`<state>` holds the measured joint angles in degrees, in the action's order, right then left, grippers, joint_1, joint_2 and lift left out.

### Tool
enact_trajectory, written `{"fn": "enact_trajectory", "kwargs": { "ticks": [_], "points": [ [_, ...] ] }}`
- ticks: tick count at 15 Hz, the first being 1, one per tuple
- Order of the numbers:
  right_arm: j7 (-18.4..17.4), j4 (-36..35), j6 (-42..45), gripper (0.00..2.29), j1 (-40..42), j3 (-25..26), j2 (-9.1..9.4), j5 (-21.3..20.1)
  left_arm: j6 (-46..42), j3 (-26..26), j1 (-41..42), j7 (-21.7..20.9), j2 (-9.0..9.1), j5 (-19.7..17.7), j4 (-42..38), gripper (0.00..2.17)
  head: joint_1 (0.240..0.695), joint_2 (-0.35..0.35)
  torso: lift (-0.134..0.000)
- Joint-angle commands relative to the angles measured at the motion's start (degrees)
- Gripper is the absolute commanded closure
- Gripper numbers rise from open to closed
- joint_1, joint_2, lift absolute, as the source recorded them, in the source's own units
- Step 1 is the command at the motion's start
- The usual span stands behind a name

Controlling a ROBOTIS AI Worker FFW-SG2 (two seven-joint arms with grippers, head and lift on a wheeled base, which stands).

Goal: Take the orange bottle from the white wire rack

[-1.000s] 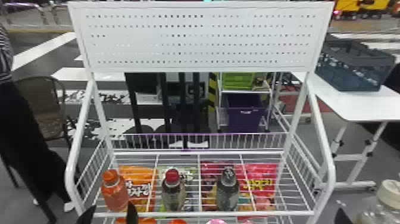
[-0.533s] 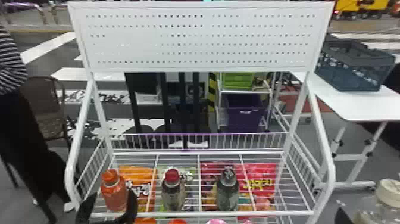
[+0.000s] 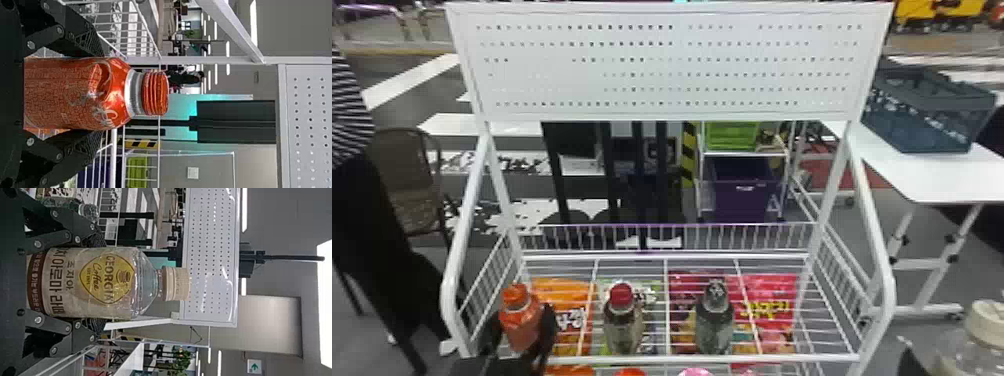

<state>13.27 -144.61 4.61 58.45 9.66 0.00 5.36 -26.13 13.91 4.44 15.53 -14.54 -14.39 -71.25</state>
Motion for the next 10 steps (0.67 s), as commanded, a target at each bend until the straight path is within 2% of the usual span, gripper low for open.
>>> {"fn": "enact_trajectory", "kwargs": {
  "ticks": [1, 4, 8, 10],
  "points": [
    [0.0, 0.0, -0.7, 1.01, -0.4, 0.0, 0.05, 0.0, 0.1, -0.1, -0.1, 0.4, 0.04, -0.1, 0.0, 2.15, 0.499, 0.0, 0.0],
    [0.0, -0.1, -2.5, 1.01, -1.1, 0.0, 0.05, 0.0, 3.1, -0.2, 3.1, 1.7, -0.31, 0.5, -6.3, 2.15, 0.499, 0.0, 0.0],
    [0.0, -0.1, -3.9, 1.01, -1.9, -0.3, 0.05, -0.4, 19.6, -1.7, 9.6, 4.9, -2.07, 1.7, -24.4, 2.15, 0.499, 0.0, 0.0],
    [0.0, -0.1, -4.7, 1.01, -2.4, -0.3, 0.05, -0.4, 27.8, -4.8, 14.4, 5.7, -3.21, 1.8, -35.4, 2.15, 0.499, 0.0, 0.0]
  ]
}}
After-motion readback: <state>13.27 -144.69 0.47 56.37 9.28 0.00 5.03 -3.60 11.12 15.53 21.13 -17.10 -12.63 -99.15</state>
